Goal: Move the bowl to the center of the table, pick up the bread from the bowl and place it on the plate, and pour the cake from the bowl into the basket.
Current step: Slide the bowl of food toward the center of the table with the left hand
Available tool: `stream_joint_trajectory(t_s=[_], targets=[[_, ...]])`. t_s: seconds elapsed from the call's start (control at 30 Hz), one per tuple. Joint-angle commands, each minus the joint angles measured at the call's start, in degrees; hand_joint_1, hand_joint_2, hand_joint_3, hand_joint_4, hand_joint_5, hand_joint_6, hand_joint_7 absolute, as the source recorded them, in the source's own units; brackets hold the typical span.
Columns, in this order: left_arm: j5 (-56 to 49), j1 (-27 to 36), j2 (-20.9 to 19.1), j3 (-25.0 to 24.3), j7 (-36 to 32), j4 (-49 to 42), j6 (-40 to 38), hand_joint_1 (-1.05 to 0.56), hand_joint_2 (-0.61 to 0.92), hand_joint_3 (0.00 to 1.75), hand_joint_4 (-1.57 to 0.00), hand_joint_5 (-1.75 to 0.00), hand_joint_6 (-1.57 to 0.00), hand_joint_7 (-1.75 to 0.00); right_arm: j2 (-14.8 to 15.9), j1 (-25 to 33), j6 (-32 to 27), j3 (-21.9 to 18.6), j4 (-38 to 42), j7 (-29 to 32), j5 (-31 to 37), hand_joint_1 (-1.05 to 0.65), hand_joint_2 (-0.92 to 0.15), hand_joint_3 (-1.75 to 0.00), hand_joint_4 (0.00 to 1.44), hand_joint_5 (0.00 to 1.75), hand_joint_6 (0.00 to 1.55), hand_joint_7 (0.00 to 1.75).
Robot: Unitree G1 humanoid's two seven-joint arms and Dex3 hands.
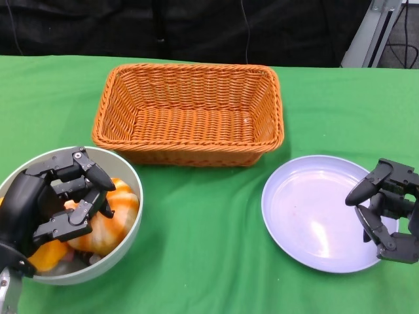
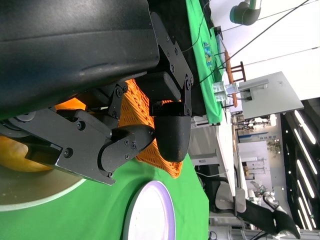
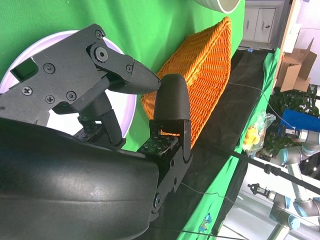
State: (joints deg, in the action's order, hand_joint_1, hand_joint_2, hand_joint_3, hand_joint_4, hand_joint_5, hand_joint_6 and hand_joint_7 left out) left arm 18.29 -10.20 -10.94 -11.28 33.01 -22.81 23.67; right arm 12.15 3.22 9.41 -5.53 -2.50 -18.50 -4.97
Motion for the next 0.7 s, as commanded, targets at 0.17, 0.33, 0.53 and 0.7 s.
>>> stream_joint_trajectory(t_s=[0.17,0.33,0.53,0.7], targets=[[-0.7,-0.3,-0.6,0.0,-0.6,-0.3,0.6,-0.12,0.63,0.95,-0.72,-1.6,-0.78,-1.22,0.5,-0.4,0.5,-0.3,0.4,-0.1,-0.9,-0.08,-0.59,-1.01,0.74,1.74,0.65,1.42],[-0.6,-0.5,-0.6,-0.1,-0.4,-0.7,0.8,-0.12,0.64,0.94,-0.71,-1.6,-0.78,-1.22,0.7,-0.5,1.2,-0.4,0.8,-0.2,-0.7,-0.08,-0.59,-1.01,0.73,1.74,0.65,1.42],[-0.4,-0.3,-0.7,-0.1,-0.4,-0.2,0.2,-0.12,0.64,0.95,-0.72,-1.59,-0.78,-1.22,0.7,-0.4,0.8,-0.5,0.5,0.0,-0.7,-0.09,-0.58,-1.0,0.74,1.73,0.65,1.41],[-0.5,-0.5,-0.8,-0.3,-0.3,-0.9,0.8,-0.12,0.64,0.95,-0.72,-1.6,-0.78,-1.22,0.8,-0.2,0.6,-0.5,0.0,0.3,-0.4,-0.09,-0.59,-0.99,0.74,1.72,0.65,1.41]])
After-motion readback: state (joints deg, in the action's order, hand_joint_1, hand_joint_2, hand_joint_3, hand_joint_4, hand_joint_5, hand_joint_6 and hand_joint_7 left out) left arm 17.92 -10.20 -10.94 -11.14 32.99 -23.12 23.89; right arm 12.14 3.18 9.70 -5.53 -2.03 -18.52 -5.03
